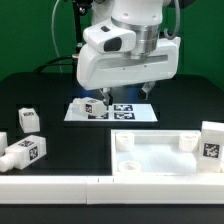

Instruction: Assemble square table

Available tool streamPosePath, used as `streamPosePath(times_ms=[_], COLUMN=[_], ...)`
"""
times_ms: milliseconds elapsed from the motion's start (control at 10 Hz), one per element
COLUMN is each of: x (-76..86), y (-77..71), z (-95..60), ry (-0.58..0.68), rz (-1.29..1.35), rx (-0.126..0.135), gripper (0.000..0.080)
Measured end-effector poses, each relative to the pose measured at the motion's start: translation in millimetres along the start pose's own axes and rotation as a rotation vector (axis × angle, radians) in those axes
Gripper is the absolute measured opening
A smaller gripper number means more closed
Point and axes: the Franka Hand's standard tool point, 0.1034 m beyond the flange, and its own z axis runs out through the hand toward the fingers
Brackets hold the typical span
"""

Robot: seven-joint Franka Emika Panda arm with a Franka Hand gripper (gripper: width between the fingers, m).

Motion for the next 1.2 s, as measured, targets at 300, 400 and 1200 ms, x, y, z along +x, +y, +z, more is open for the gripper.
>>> streamPosePath(times_ms=[300,400,1200], x=[-6.5,-22.9,-61.1], y=[3.5,7.6,12.4], z=[16.5,31.3,51.0], ry=[-0.177,-0.258,-0.733], rz=[0.015,0.018,0.048], rx=[0.018,0.001,-0.005], gripper=[0.0649,0.0649,0.0649])
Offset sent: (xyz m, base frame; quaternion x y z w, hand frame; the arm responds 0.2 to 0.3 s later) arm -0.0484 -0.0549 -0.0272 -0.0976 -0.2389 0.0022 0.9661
